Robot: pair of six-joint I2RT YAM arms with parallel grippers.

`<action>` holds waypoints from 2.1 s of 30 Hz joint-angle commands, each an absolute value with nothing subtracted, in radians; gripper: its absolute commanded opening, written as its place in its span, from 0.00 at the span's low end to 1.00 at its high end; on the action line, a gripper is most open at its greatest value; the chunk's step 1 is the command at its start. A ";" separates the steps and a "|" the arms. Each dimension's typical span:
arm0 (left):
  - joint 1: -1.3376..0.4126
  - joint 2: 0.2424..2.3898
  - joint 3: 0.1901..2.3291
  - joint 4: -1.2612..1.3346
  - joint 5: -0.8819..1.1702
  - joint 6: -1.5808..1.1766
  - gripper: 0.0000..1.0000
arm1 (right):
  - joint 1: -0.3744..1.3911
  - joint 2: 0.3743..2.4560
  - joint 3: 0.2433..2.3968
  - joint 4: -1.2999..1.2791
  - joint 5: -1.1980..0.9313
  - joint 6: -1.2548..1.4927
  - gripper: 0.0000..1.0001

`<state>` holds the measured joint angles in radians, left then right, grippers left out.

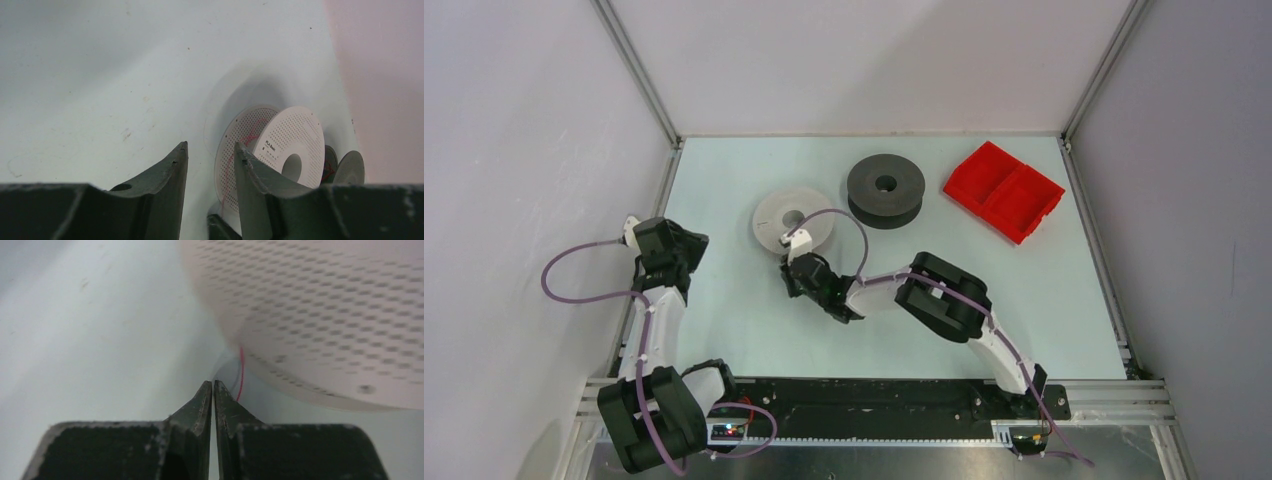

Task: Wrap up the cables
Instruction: Adjust the cable on the cable reel.

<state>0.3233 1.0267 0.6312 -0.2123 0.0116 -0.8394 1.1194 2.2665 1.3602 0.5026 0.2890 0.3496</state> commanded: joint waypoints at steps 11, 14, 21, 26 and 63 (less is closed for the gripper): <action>0.331 1.034 0.652 -0.195 0.018 -0.850 0.43 | 1.049 2.190 1.268 0.402 0.431 0.369 0.09; 0.333 1.038 0.656 -0.196 0.022 -0.850 0.43 | 1.050 2.182 1.259 0.422 0.438 0.360 0.09; 0.333 1.044 0.659 -0.196 0.029 -0.848 0.43 | 1.055 2.168 1.245 0.445 0.446 0.343 0.08; 0.333 1.047 0.646 -0.194 0.065 -0.867 0.43 | 1.052 2.178 1.240 0.439 0.454 0.355 0.08; -0.043 1.530 0.289 0.710 0.214 -1.450 0.00 | 1.034 2.137 1.161 0.541 0.421 0.382 0.09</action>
